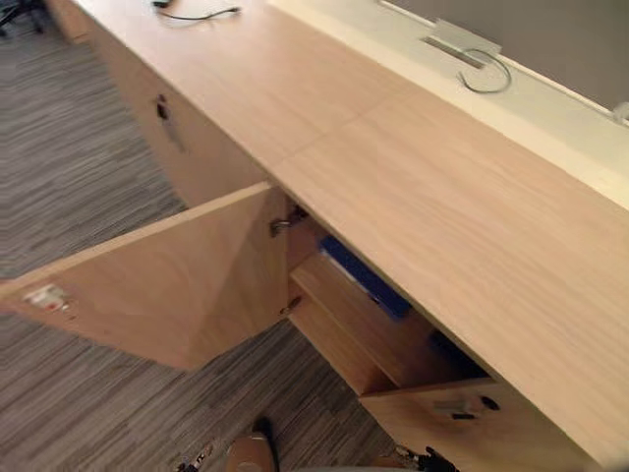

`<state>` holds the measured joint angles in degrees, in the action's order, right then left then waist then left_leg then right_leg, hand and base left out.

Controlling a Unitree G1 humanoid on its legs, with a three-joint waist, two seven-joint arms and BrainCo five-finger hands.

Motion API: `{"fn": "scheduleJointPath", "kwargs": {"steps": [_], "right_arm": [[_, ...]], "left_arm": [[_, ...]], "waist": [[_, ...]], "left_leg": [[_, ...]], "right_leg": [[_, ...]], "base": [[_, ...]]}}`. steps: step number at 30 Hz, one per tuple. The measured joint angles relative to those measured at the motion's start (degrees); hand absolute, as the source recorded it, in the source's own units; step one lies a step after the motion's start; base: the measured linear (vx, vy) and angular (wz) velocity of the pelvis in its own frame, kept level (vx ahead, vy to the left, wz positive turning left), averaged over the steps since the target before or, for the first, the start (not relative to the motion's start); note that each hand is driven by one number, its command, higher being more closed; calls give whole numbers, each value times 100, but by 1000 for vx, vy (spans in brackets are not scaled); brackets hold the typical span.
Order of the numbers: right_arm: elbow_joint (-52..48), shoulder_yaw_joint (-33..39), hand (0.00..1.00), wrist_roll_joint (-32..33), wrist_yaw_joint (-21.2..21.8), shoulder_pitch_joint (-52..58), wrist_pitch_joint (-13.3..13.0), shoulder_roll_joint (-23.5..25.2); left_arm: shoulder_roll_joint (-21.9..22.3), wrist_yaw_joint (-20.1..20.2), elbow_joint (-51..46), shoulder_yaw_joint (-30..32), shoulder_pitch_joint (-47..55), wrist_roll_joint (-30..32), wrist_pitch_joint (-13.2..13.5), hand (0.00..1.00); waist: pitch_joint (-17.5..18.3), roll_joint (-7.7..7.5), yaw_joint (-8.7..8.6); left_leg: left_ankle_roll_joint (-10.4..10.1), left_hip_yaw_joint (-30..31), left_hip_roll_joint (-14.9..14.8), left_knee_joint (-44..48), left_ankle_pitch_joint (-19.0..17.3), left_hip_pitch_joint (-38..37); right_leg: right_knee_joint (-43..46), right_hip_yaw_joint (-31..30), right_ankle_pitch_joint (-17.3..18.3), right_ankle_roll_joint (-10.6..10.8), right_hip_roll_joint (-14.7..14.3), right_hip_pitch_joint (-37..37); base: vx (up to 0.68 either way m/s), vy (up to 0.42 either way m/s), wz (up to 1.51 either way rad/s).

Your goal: Walk over to the cabinet, pick up the folder, carry it to the office cabinet, place the folder inside the office cabinet, then close the office cabinet door

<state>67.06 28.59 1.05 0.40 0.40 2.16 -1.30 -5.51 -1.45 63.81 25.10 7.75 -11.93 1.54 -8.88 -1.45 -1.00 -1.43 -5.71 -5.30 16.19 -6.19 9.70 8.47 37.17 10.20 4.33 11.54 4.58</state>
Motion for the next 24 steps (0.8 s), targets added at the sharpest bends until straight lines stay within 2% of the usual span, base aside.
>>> {"fn": "scheduleJointPath", "kwargs": {"steps": [1,2,4,5,6,10,19,24], "right_arm": [[0,-6,0,-1,1,-10,0,1],[8,-7,0,-3,-1,-41,13,-29],[-75,-112,0,0,-19,-79,-15,-55],[-204,-130,0,4,-44,-89,-14,-90],[-226,-154,0,4,-55,-92,-15,-92],[-226,-379,0,-8,-51,-121,2,-82],[-209,-524,0,-22,-50,-116,13,-73],[-126,-515,0,-19,-57,-113,16,-62]], "left_arm": [[1,-1,4,-103,-24,1,1,0],[3,2,56,-225,-53,22,7,0],[34,5,148,-359,-20,55,3,0],[70,-11,153,-431,-15,106,3,0],[68,-13,148,-474,-24,115,3,0],[26,-54,145,-477,-51,158,5,0],[32,-73,137,-372,5,267,5,0],[-6,-73,136,-359,4,264,6,0]], "waist": [[2,-30,0],[-6,26,8],[19,165,-22],[10,223,-99],[14,263,-110],[-86,155,-116],[-109,91,-81],[-60,2,-43]], "left_leg": [[-2,27,95,-140,72,-67],[-23,52,190,-537,258,-292],[-97,3,257,-1384,639,-649],[-93,-4,308,-1974,965,-803],[-111,-5,312,-2134,1074,-839],[-167,-104,313,-2158,1163,-896],[-159,-282,217,-2161,1184,-1005],[-160,-282,243,-2156,1226,-1013]], "right_leg": [[-23,5,-461,-94,73,-82],[225,15,-661,98,262,-142],[541,20,-705,79,398,-323],[638,18,-705,79,450,-463],[644,16,-704,79,449,-504],[615,-126,-702,77,429,-492],[207,-217,-638,17,217,-320],[188,-202,-653,46,219,-285]], "base": [[-83,16,36],[-72,40,21],[-60,68,0],[-43,44,1],[-38,22,4],[-47,-2,-9],[-33,-24,-9],[30,4,1]]}}
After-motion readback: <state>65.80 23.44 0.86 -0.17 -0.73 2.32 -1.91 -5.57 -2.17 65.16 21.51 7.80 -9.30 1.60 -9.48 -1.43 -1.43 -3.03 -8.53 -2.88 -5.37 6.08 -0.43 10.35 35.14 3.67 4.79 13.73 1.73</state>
